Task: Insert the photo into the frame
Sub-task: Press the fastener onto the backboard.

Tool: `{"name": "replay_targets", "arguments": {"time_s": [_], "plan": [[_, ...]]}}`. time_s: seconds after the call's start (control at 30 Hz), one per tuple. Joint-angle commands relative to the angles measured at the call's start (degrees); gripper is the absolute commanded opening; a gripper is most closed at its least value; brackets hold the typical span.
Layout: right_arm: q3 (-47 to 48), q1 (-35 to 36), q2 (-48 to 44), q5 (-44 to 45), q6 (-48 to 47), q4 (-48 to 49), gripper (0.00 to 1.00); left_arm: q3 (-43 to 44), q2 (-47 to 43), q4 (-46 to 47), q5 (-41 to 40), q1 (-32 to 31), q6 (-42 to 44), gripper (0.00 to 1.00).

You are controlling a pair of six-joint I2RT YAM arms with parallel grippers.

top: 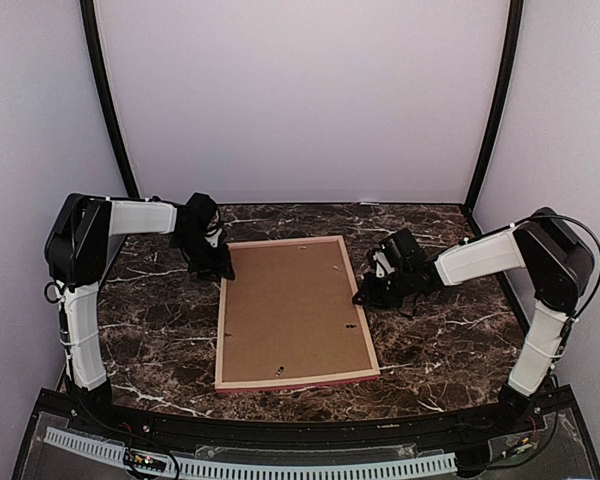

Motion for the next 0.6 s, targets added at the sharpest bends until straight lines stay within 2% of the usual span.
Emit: {"name": "replay_targets", "arguments": {"time_s": [0.0,0.33,0.57], "plan": [[-1.2,0.7,3.4,-1.4,0.0,-3.9,0.16,0.5,-2.2,-3.0,-2.1,-0.2,1.5,0.39],[-1.6,0.7,3.3,-1.3,-0.1,-3.8,0.16,-1.0,-4.4,-3.1,-2.3,0.0,2.0,0.44],[-1.9,0.7,3.1,-1.2,0.0,-3.7,0.16,-1.2,-4.4,-2.6,-2.0,0.7,2.5,0.37]]}}
